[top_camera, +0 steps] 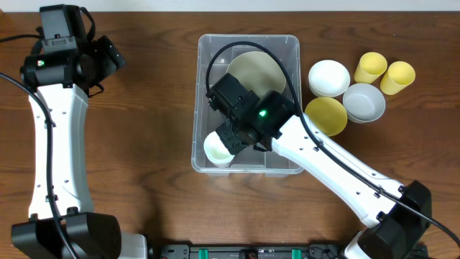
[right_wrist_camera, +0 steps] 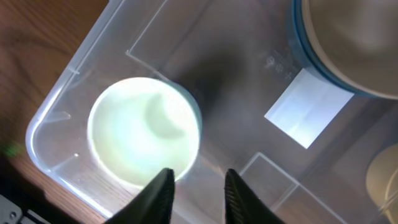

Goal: Pack container
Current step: 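Lower the white cup onto the light blue cup and open gripper, then move the right gripper back to the grey bowl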

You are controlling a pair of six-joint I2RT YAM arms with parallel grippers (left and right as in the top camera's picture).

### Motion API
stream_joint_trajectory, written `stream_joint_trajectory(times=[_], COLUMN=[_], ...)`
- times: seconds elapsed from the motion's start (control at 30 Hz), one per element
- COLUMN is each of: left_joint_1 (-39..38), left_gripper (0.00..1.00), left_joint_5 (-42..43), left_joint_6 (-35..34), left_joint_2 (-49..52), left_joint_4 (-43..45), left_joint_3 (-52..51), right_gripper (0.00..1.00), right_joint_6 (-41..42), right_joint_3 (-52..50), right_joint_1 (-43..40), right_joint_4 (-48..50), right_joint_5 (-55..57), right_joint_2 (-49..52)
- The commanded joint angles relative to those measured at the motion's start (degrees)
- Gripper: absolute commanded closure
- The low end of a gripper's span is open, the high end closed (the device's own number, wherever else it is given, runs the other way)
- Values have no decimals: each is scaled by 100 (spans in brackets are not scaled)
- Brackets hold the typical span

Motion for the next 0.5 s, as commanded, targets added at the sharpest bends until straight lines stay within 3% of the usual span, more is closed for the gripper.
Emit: stream_joint_trajectory(times=[0.0, 0.27, 0.47], left_joint_1=[15, 15, 15], left_gripper=[2, 2, 2], left_joint_5=[-94, -94, -94], left_joint_6=[13, 13, 13], left_joint_2=[55, 55, 55], left_joint_4=[-17, -17, -17], left_joint_3=[52, 52, 52], right_gripper=[67, 67, 66], right_joint_6=[-7, 328, 610], right_joint_3=[7, 63, 98], right_joint_1=[85, -87, -739], right_joint_4=[-2, -11, -101], right_joint_5=[-2, 531, 754], right_joint_2=[0, -46, -417])
